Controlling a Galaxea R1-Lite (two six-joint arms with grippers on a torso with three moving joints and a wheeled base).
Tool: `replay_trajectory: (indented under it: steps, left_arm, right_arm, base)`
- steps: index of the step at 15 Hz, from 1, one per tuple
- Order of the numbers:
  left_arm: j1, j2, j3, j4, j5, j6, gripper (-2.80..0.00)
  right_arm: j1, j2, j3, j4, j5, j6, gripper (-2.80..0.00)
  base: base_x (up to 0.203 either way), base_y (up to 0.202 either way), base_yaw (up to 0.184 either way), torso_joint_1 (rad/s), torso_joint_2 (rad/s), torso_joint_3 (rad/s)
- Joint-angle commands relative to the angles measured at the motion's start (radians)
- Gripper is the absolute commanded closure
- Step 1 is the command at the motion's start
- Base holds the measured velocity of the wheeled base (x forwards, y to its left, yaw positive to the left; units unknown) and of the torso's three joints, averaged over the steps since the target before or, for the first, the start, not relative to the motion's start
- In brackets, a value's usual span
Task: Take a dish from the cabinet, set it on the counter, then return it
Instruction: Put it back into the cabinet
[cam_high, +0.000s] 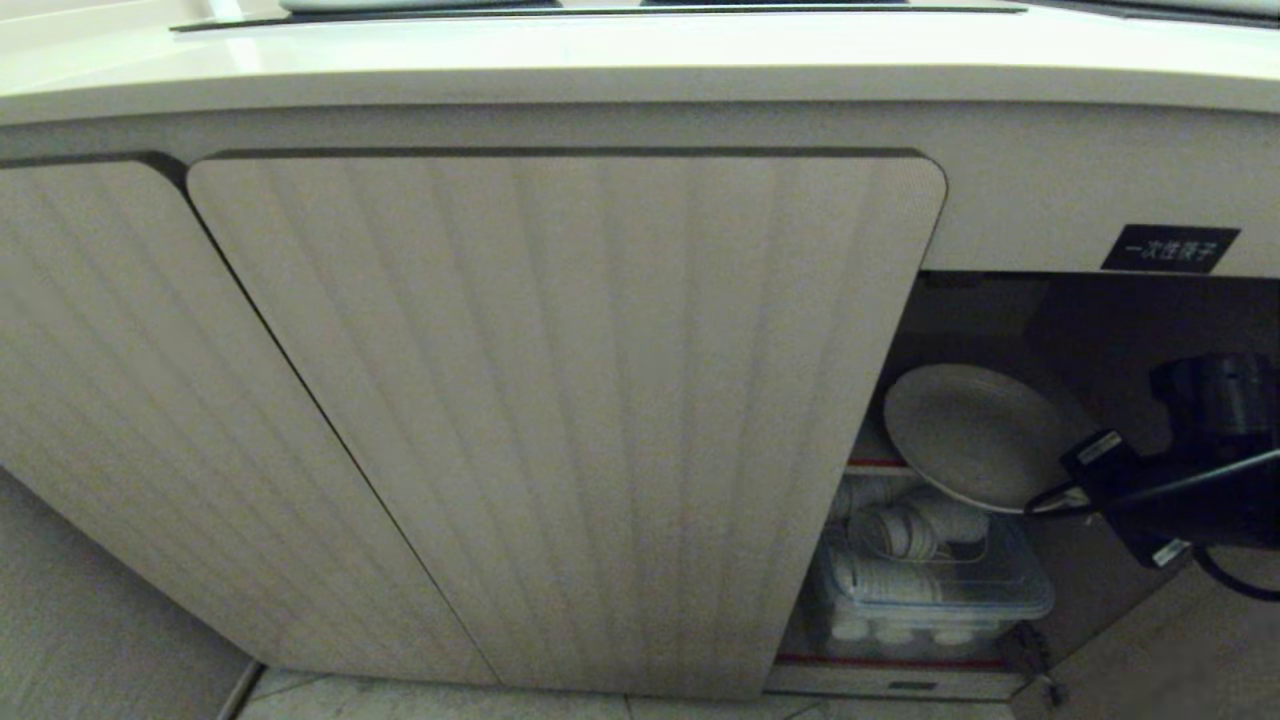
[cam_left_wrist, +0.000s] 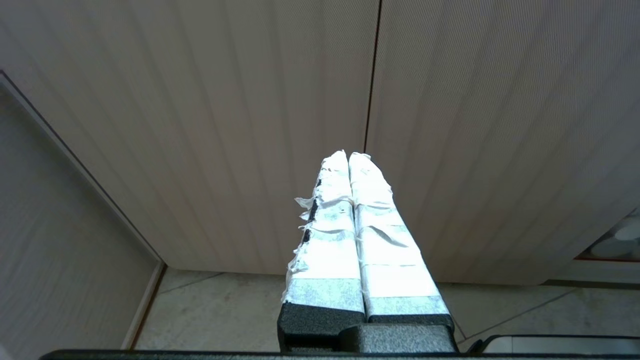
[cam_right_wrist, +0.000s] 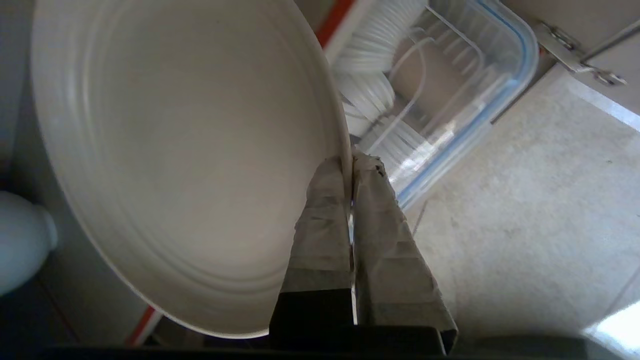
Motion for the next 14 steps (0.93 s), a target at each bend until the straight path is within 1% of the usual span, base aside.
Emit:
replay_trajectory:
  steps: [1,7,10,12,14]
  left_arm:
    - [0.000,0.000,0.000,0.000,0.000,-0.001,0.00]
    - [0.000,0.000,0.000,0.000,0.000,0.000,0.00]
    - [0.000,0.000,0.000,0.000,0.000,0.000,0.00]
    - [0.000,0.000,0.000,0.000,0.000,0.000,0.00]
    - [0.000,0.000,0.000,0.000,0.000,0.000,0.00]
  right_arm:
    - [0.000,0.019,-0.021,0.001,-0.005,0.011,0.00]
    - [0.000,0.045,-0.054,0.006,-0.016,0.069,0.00]
    - [0.002,0.059,-0.084,0.017,-0.033,0.085,0.00]
    - [0.007,0.068,-0.106,0.017,-0.047,0.111,0.00]
    - [0.017,0.075,-0.107,0.017,-0.058,0.115,0.00]
  base:
    - [0.000,0.000,0.000,0.000,0.00,0.000]
    - [0.000,0.000,0.000,0.000,0.00,0.000]
    - [0.000,0.000,0.000,0.000,0.00,0.000]
    - [0.000,0.000,0.000,0.000,0.00,0.000]
    - [0.000,0.000,0.000,0.000,0.00,0.000]
